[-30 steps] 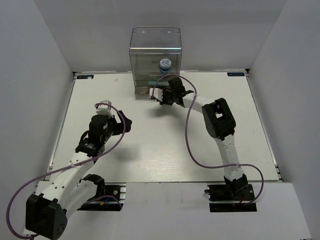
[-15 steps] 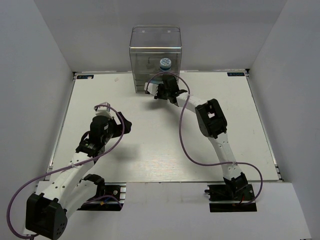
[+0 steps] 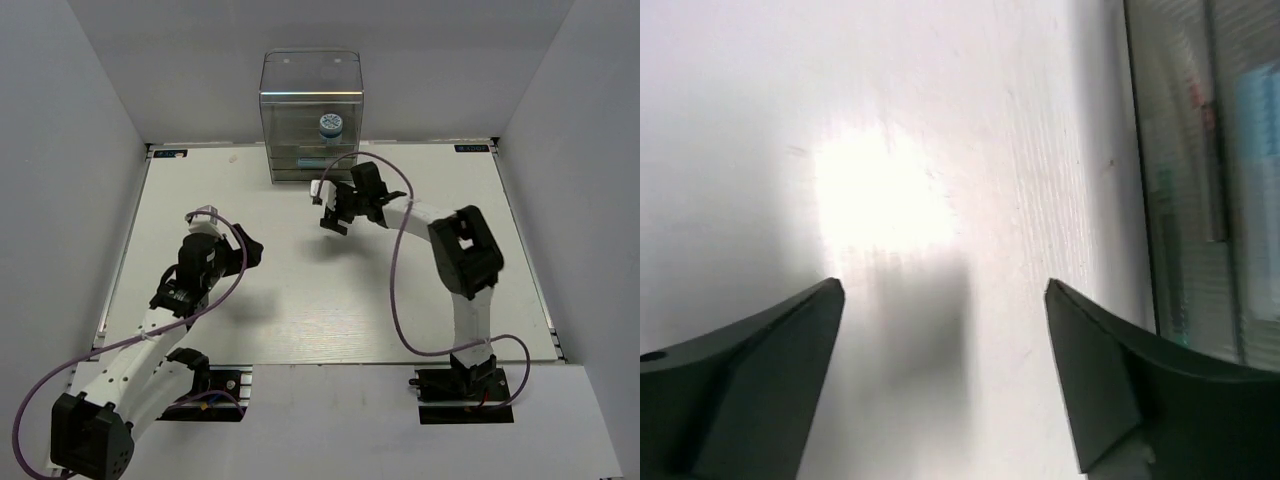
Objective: Sort the stationery into containers
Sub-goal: Reset both arms
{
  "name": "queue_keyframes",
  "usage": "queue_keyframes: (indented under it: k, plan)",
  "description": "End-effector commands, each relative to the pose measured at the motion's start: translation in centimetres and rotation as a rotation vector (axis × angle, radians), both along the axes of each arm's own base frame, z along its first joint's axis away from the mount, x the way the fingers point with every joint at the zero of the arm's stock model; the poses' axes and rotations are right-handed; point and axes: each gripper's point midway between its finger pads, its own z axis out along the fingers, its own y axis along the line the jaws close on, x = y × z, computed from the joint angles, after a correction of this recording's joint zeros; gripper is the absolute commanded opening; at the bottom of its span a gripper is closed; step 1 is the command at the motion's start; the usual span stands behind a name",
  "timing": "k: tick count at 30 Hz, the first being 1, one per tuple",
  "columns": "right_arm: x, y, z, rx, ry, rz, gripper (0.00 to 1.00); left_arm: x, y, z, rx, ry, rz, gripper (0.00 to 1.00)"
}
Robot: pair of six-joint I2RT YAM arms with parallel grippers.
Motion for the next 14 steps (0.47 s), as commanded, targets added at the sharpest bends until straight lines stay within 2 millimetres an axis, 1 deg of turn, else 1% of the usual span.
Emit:
queue_keyframes:
  k: [1,2,3,4,5,6,7,8,9,10,11,12,13,14]
  plan:
    - [-3.7,0.9,7.0,0.225,0.099,0.0,0.9,-0.3,0.3,0.3,-0.011,-0.02,0.016,0.99]
    - [-4.4,0.5,9.8,0.295,0.168,-0.079,0.9,-0.2,0.3,0.5,-0.015,-0.029,0.016,0.99]
    - [-4.0,-0.3,10.1,0.292,0.174,-0.157,0.9,-0.1,0.2,0.7,-0.018,-0.038,0.015,0.99]
    - [-4.5,-1.1,9.3,0.285,0.216,-0.208,0.9,-0.3,0.1,0.3,-0.018,-0.028,0.007,0.99]
    - [-4.5,-1.8,11.6,0.335,0.24,-0.306,0.9,-0.3,0.1,0.6,-0.022,-0.038,0.007,0.99]
    - [-4.3,-2.4,12.0,0.335,0.234,-0.361,0.9,-0.2,0.1,0.8,-0.025,-0.047,0.007,0.99]
    - [-4.9,-3.2,12.4,0.337,0.273,-0.407,0.9,-0.2,0.1,0.8,-0.025,-0.047,0.007,0.99]
    - [-4.7,-4.0,12.7,0.332,0.263,-0.457,0.9,-0.2,0.1,1.1,-0.028,-0.055,0.007,0.99]
    - [-4.9,-4.9,13.3,0.34,0.259,-0.486,0.9,-0.1,0.1,1.3,-0.031,-0.065,0.007,0.99]
    - [-5.2,-5.5,14.6,0.36,0.234,-0.49,0.9,-0.1,0.1,1.3,-0.031,-0.066,0.007,0.99]
    - [-5.8,-6.3,13.4,0.343,0.246,-0.513,0.9,-0.1,-0.1,1.8,-0.042,-0.083,-0.003,0.99]
    - [-6.2,-6.6,14.7,0.369,0.22,-0.523,0.9,-0.1,-0.1,1.8,-0.042,-0.083,-0.003,0.99]
    - [-6.2,-7.1,14.8,0.376,0.218,-0.548,0.9,-0.2,-0.3,2.4,-0.052,-0.102,-0.013,0.99]
    - [-6.6,-7.5,13.9,0.367,0.231,-0.554,0.9,-0.2,-0.3,2.4,-0.052,-0.102,-0.013,0.99]
